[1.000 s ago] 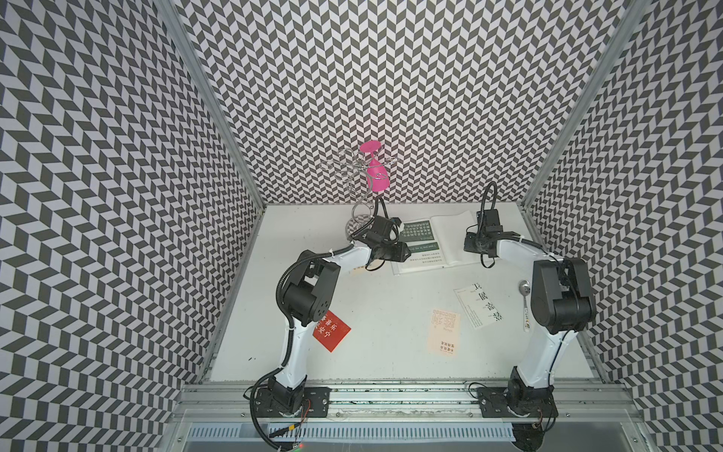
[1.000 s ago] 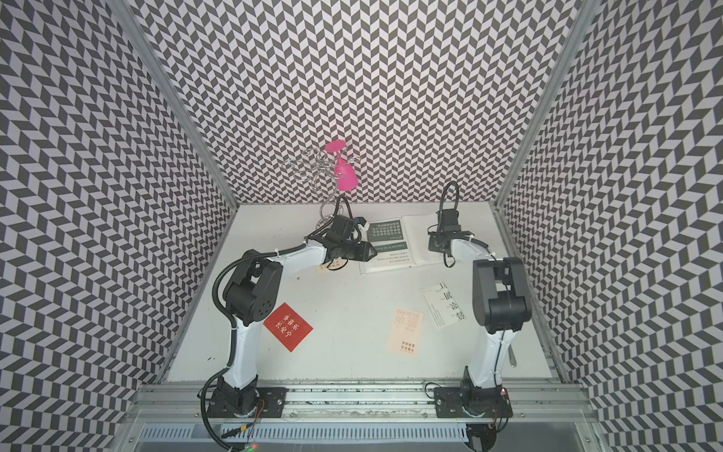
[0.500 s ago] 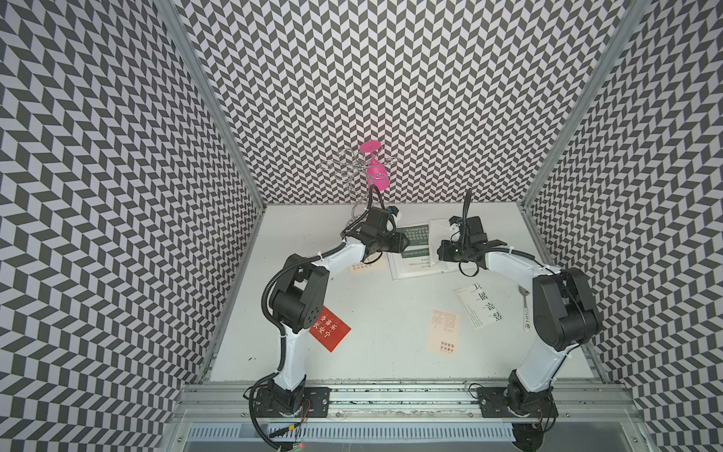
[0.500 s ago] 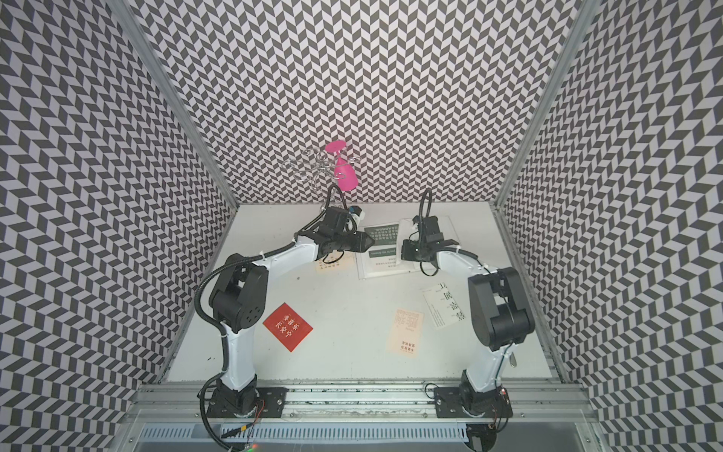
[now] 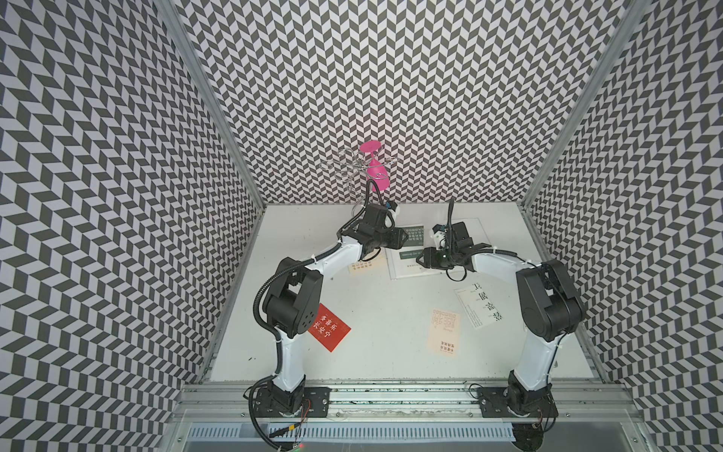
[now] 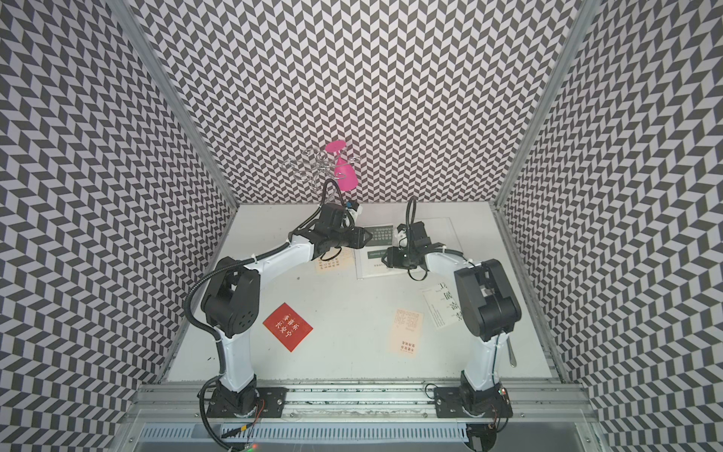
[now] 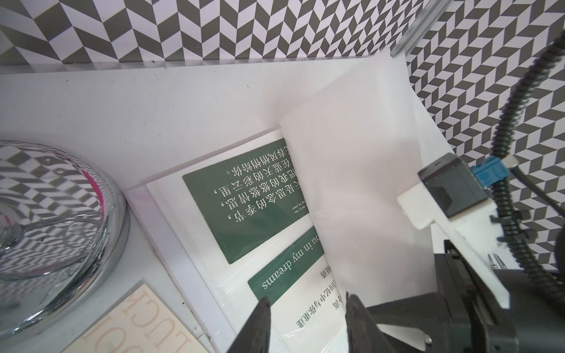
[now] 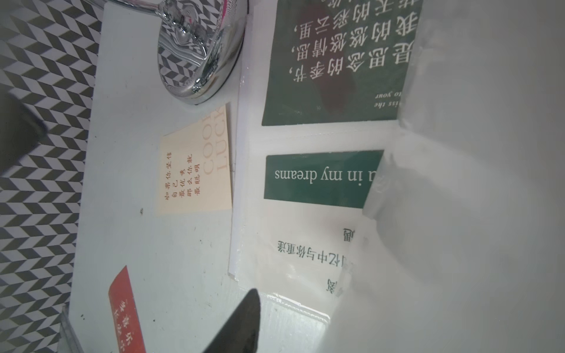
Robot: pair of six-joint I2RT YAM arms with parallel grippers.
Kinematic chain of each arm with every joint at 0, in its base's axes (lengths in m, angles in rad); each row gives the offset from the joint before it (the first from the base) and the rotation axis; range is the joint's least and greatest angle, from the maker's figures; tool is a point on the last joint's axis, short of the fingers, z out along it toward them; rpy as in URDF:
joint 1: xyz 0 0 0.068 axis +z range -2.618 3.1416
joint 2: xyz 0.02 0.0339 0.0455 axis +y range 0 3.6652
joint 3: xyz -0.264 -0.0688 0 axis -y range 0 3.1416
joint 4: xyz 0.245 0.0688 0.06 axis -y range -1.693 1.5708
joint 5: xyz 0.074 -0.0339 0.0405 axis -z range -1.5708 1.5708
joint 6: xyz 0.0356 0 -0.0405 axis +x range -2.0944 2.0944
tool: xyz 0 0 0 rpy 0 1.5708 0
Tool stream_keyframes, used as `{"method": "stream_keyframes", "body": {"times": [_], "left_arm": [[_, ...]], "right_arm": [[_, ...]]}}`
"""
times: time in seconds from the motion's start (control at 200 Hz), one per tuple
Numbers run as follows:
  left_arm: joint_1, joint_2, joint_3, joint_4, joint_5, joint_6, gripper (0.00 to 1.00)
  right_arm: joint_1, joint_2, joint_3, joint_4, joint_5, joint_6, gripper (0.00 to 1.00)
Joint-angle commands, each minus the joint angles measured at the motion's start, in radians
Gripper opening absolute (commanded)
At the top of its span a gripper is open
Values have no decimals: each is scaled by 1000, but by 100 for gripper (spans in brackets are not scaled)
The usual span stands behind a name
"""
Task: Place the photos into the photo albums
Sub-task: Turn the page of the photo album at the center of the board.
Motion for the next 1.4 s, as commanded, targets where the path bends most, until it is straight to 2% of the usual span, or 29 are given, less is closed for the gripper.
{"method": "stream_keyframes", "body": {"times": [0.0, 0.371, 0.631, 0.796, 0.981, 1.046, 1.202, 1.392], "left_arm": [[3, -43, -7, 21, -18, 11, 42], [5, -83, -13, 22, -62, 25, 42], [-10, -142, -21, 22, -116, 58, 42], [-70, -163, -50, 68, -113, 113, 42], [-203, -86, -16, 73, -38, 154, 42], [-242, -38, 11, 72, -4, 136, 42], [-300, 95, 113, 62, 102, 109, 42], [-362, 252, 241, 38, 167, 115, 40]], "right_arm": [[26, 17, 46, 38, -11, 6, 56], [41, -1, 79, 27, -33, 41, 62], [41, -116, 62, 35, -44, 76, 66], [6, -304, -74, 24, 87, 125, 66], [-175, -587, -425, 101, 95, 278, 64], [-220, -691, -542, 110, 144, 343, 63], [-235, -880, -727, 93, 262, 463, 63], [-242, -999, -841, 46, 329, 540, 61]]}}
